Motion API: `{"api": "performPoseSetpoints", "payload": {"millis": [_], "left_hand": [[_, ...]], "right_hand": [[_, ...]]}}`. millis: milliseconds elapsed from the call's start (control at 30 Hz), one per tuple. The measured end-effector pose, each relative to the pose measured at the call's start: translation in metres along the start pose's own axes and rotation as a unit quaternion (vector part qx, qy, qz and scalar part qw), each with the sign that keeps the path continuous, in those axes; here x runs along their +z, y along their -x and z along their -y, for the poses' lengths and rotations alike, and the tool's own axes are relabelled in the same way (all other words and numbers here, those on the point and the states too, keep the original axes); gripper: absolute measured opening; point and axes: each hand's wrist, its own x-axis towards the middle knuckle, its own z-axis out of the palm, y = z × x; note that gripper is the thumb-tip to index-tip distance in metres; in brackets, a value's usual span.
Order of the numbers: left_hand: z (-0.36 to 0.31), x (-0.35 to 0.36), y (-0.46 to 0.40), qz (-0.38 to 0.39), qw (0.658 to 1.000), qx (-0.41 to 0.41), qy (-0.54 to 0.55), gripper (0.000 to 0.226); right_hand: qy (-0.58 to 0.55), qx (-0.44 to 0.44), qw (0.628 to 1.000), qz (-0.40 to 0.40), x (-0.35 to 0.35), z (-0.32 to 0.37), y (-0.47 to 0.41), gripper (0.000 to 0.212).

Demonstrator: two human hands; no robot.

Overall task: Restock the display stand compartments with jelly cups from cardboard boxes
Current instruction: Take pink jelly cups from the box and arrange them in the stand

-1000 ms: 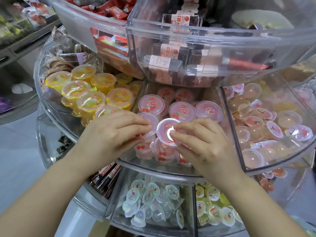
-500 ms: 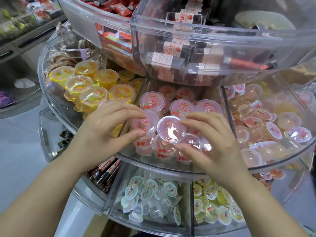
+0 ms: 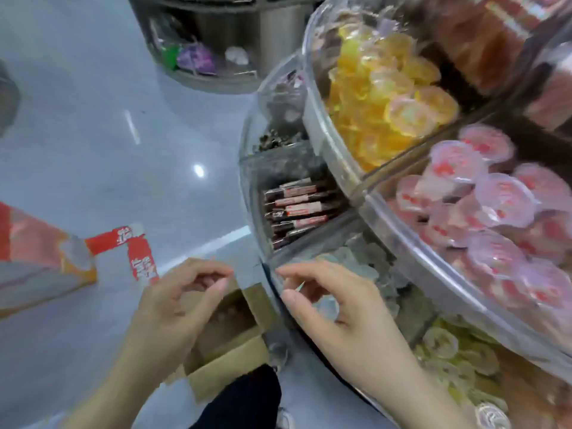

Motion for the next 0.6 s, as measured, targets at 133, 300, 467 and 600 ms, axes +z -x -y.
{"api": "performPoseSetpoints", "payload": {"millis": [133, 300, 467, 600], "left_hand": [[0.101, -0.022, 0.092, -0.081, 0.975, -0.208, 0.004, 0.035], [0.239, 0.001, 0.153, -0.082, 0.928, -0.364, 0.002, 0.026], [0.4, 0.043, 0.147, -0.106, 0.881, -0.459, 0.037, 0.015], [0.532, 0.079, 0.12, -0.082, 0.857, -0.508, 0.031, 0.022]], "right_hand": [[0.045, 0.1, 0.967, 0.228, 0.1, -0.062, 0.021, 0.027], [0.096, 0.264, 0.895, 0.347, 0.219, -0.185, 0.037, 0.027], [0.107, 0.345, 0.875, 0.324, 0.322, -0.338, 0.015, 0.028], [0.093, 0.402, 0.864, 0.289, 0.4, -0.457, -0.017, 0.032]]}}
